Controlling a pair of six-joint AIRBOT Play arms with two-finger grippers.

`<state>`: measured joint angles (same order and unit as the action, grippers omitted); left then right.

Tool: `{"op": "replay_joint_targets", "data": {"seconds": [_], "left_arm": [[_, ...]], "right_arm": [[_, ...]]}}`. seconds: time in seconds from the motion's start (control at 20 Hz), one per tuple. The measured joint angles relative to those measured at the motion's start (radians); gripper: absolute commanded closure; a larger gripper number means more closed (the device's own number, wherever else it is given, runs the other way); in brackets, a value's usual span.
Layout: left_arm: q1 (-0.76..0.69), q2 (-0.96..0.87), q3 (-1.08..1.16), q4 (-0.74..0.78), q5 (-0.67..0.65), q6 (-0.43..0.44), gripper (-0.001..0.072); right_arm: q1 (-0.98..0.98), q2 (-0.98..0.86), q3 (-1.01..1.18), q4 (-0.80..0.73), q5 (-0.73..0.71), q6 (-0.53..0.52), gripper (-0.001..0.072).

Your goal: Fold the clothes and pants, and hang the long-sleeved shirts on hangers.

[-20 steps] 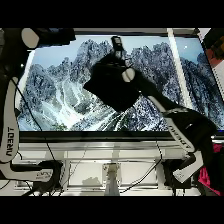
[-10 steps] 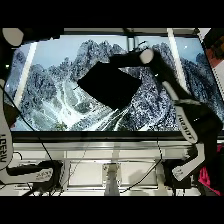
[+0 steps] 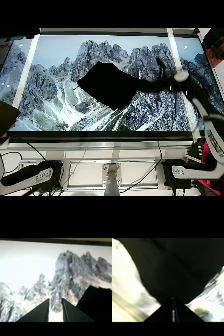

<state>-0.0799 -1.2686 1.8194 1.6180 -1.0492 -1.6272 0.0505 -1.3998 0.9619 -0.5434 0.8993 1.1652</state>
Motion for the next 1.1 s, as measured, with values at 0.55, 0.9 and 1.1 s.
{"op": "replay_joint_targets", "data": {"seconds": [0.55, 0.9, 1.1], "left_arm": [[0.02, 0.018, 0.0, 0.03, -0.039, 0.046, 0.0513], [0.02, 0.018, 0.0, 0.031, -0.04, 0.048, 0.0513], [0.02, 0.018, 0.0, 0.032, -0.041, 0.048, 0.0513]], "right_arm": [[0.172, -0.138, -0.182, 0.568, -0.304, 0.142, 0.0023], [0.235, -0.325, 0.044, 0.571, -0.26, 0.191, 0.0035], [0.241, -0.352, 0.078, 0.565, -0.24, 0.206, 0.0086]]}}
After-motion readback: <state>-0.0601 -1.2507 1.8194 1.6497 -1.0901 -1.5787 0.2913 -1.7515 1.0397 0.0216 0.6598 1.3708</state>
